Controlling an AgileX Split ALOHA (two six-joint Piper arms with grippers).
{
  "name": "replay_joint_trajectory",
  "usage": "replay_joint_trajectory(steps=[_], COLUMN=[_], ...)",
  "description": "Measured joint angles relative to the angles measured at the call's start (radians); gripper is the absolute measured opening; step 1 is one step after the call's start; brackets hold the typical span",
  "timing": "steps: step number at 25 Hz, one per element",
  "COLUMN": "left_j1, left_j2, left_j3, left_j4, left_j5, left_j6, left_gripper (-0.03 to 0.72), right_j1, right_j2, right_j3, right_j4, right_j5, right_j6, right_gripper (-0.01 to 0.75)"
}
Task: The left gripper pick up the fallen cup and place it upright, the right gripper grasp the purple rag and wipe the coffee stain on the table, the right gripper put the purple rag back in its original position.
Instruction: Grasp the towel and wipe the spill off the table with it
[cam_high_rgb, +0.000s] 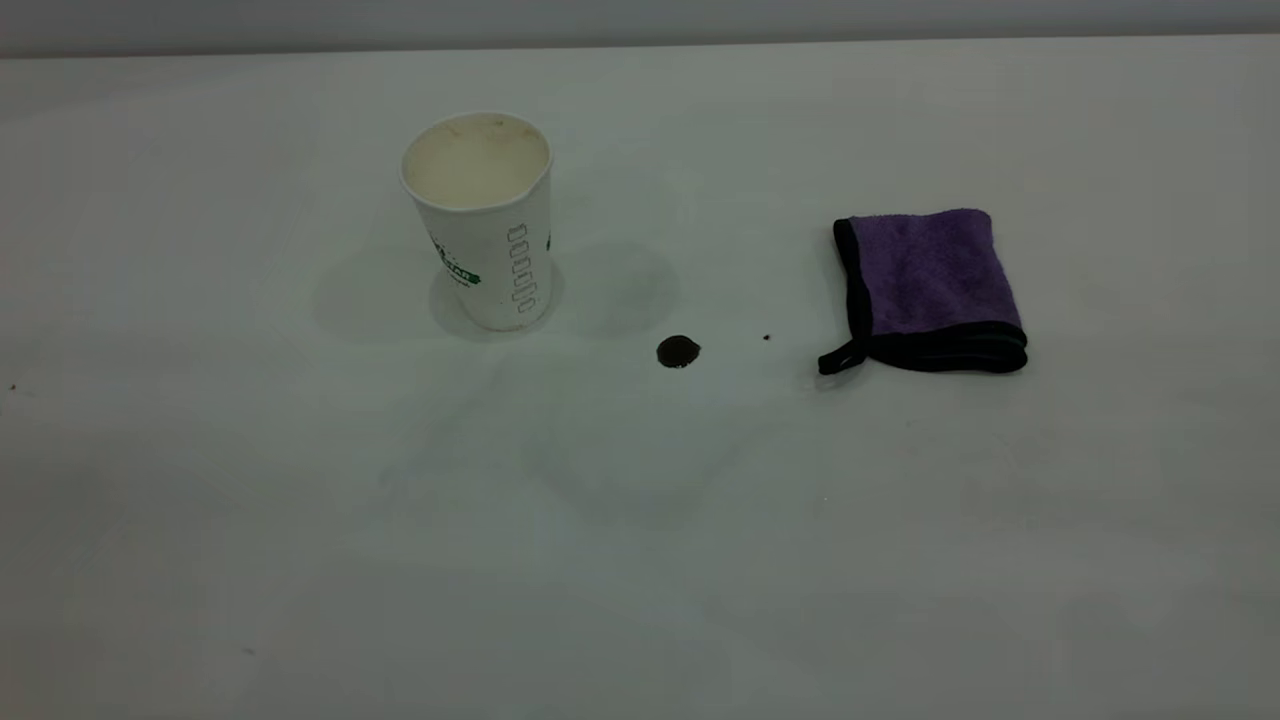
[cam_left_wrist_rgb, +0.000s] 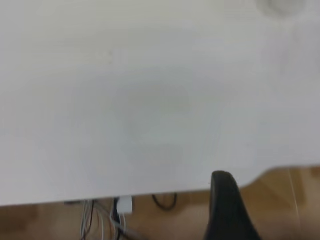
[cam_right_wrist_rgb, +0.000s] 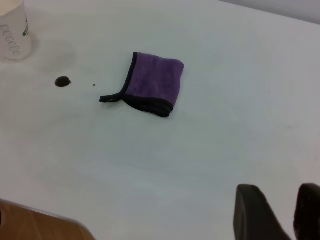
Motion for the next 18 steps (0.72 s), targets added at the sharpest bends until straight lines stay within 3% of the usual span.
replay_joint_trajectory(steps=[7, 18], left_j1=[0.009, 0.013], left_j2=[-0.137, -0.142], left_j3=[0.0, 0.0], left_j4=[0.0, 0.0], left_j5=[0.008, 0.011], left_j6=[0.0, 0.0], left_gripper=[0.511, 0.511], right_j1=[0.0, 0.0], right_j2=[0.0, 0.0], right_j3=[0.0, 0.0], right_j4=[0.0, 0.053], right_j5=[0.0, 0.0], right_j6=[0.0, 0.0], right_gripper=[0.238, 0.241])
